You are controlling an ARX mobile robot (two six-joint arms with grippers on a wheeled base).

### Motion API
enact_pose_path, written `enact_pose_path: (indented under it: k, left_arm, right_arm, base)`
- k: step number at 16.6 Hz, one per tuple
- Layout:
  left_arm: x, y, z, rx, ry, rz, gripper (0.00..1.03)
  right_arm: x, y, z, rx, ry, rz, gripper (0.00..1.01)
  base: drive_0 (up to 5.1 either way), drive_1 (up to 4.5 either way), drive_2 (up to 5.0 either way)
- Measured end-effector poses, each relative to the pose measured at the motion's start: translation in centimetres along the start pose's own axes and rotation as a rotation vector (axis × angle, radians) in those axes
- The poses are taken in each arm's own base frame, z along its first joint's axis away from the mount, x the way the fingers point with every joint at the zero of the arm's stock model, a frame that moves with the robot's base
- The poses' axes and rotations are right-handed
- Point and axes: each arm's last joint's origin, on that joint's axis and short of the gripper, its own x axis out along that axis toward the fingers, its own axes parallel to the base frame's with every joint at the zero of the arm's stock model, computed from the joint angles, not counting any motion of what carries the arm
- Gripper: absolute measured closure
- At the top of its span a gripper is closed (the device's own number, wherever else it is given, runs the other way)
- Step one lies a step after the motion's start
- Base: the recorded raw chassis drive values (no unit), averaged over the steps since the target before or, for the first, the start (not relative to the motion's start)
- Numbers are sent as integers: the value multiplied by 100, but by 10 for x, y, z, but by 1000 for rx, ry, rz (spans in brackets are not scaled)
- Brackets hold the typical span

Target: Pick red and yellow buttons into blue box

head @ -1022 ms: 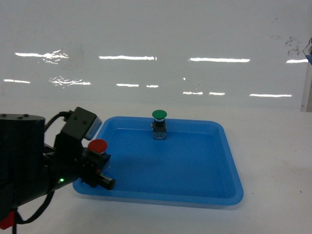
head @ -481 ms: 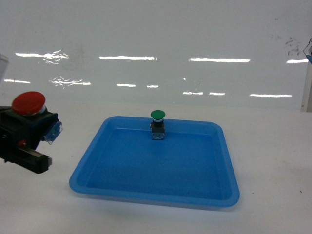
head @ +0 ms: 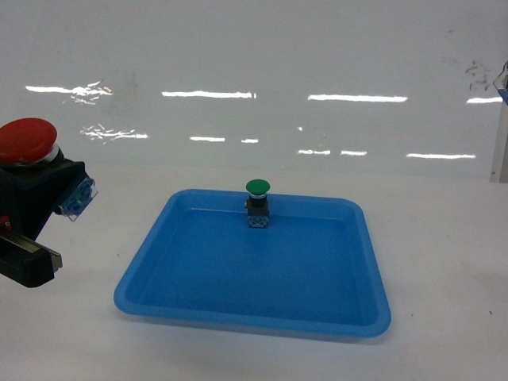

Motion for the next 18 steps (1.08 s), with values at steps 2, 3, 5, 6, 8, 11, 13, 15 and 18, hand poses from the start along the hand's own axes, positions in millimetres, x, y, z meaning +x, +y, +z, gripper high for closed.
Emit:
enact_pose_path:
  k: [2, 3, 5, 6, 8, 11, 13, 15, 18]
  left_arm:
    - [-1, 3, -1, -6, 4, 0, 79]
    - [-6, 5, -2, -10, 11, 6, 79]
    - [-30, 9, -1, -15, 9, 19, 79]
    - [-39, 9, 5, -11, -13, 20, 79]
    - [-56, 9, 20, -2, -69, 17, 79]
    - [-76, 7, 35, -3, -140, 20, 79]
    - [-83, 7, 40, 0, -171, 24, 79]
    - [-83, 7, 39, -2, -164, 23, 79]
    - [-82, 7, 38, -3, -158, 25, 79]
  right_arm:
    - [0, 0, 0, 0, 0, 0, 72]
    - [0, 0, 0, 0, 0, 0, 72]
    - [0, 0, 0, 0, 2, 0, 72]
    - [0, 0, 0, 0, 0, 0, 72]
    - [0, 0, 0, 0, 1, 0, 72]
    - [0, 0, 0, 0, 0, 0, 72]
    - [0, 0, 0, 0, 0, 1, 72]
    - [0, 0, 0, 0, 0, 1, 72]
    - [0, 0, 0, 0, 0, 1, 72]
  base:
    - [0, 0, 0]
    - [0, 0, 0]
    - [0, 0, 0]
    - [0, 0, 0]
    - [0, 0, 0]
    - [0, 0, 0]
    - [0, 0, 0]
    - [0, 0, 0]
    - [0, 0, 0]
